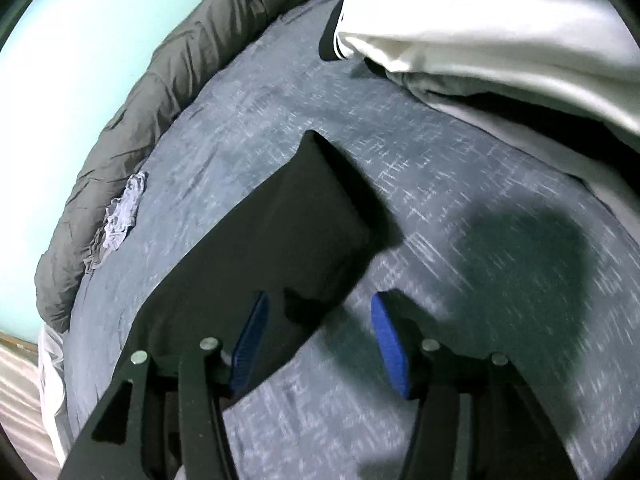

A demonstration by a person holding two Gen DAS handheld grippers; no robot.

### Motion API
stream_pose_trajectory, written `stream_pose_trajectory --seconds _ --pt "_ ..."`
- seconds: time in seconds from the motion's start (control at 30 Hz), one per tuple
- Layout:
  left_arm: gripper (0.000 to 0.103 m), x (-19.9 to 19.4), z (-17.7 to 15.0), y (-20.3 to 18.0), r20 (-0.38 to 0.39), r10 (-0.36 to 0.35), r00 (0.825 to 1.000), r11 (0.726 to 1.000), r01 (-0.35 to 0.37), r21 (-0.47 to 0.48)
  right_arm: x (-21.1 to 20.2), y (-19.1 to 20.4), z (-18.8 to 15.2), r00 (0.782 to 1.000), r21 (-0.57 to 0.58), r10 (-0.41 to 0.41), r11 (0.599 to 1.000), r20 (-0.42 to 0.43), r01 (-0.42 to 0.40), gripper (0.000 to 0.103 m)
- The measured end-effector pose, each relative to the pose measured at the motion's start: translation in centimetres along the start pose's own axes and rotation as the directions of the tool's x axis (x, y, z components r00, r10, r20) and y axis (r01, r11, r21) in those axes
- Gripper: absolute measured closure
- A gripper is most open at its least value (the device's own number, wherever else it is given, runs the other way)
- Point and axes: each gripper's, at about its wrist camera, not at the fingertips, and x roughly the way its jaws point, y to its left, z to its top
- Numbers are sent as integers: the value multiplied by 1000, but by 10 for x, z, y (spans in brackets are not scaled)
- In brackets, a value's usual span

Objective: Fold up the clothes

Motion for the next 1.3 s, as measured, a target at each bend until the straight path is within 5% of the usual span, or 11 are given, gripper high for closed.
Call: stream_pose_trajectory --seconds 0.07,0.13,0.3,0.47,0.67,0.8,0.97,1.2,1.3 --pt "48 0 -1 -1 -1 5 1000 1000 -5 6 2 5 4 1000 -46 -2 999 3 2 56" --pt "48 1 -2 -2 -2 11 1000 1000 -11 14 6 11 4 999 -111 -49 993 10 50 89" --pt "48 2 -1 -4 -3 15 1000 1000 -14 26 -13 18 11 990 -205 -89 972 111 111 99" --pt "48 3 -1 -3 -4 10 1000 1000 -10 26 -29 25 31 956 -268 -202 929 214 256 99" --pt "48 3 0 -3 -5 11 1000 1000 -10 27 -27 14 26 950 -275 -264 913 165 301 99" --pt "48 3 -1 -3 -5 7 1000 1000 -7 25 -25 7 21 944 -281 -303 902 130 328 69" --pt "48 2 -2 -3 -4 5 1000 1000 -5 24 -24 -2 15 932 -291 -351 886 87 361 68" --pt "48 2 -2 -3 -3 9 1000 1000 -9 29 -39 44 20 945 -485 -257 812 200 324 66" --pt "48 3 -1 -3 -6 11 1000 999 -11 30 -22 58 41 935 -510 -287 784 208 354 63"
